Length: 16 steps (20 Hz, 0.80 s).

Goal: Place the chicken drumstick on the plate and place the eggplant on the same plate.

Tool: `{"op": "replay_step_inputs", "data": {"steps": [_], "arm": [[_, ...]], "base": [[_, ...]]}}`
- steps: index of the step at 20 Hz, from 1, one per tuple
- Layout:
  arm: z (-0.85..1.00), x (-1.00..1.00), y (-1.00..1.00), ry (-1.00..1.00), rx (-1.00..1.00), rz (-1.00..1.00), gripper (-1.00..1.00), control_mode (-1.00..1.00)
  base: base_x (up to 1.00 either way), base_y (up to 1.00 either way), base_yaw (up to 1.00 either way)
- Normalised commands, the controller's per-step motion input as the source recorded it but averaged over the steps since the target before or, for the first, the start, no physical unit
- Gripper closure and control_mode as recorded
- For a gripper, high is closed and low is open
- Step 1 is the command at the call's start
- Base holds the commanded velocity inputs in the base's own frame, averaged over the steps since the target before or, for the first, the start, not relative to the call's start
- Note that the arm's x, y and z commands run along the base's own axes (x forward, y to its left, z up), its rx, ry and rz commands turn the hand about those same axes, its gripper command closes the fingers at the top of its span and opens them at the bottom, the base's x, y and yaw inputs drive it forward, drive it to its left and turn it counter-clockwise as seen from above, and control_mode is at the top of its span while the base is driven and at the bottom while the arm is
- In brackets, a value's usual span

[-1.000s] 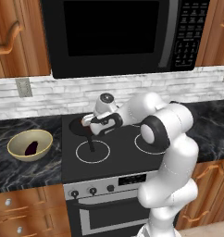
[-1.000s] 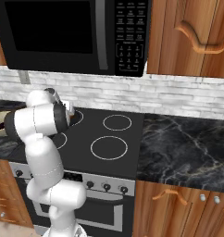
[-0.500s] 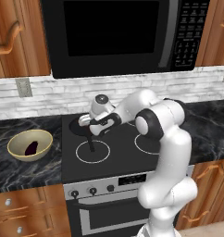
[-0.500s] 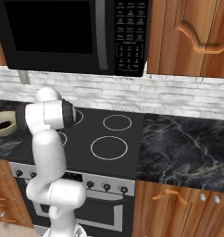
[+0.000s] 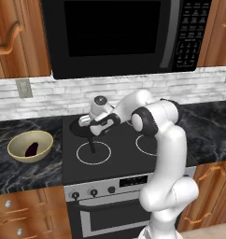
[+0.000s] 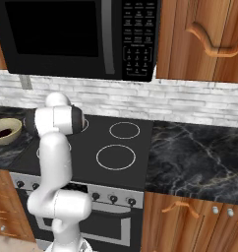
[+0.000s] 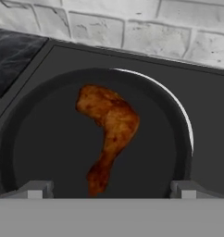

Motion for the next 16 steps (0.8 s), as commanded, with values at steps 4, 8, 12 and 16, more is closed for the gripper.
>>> {"op": "replay_step_inputs", "data": {"steps": [4,8,12,16], "arm": [[-0.23,0.18,0.00,0.02,-0.04,0.00,-1.00,-1.00],[-0.23,0.16,0.01,0.03,-0.02,0.00,-1.00,-1.00],[-0.14,0.19,0.03,0.03,-0.02,0.00,-1.00,-1.00],[-0.02,0.29,0.06,0.01,0.00,0.00,-1.00,-1.00]], "base": [[0.00,0.00,0.00],[0.00,0.00,0.00],[0.00,0.00,0.00],[0.00,0.00,0.00]]}}
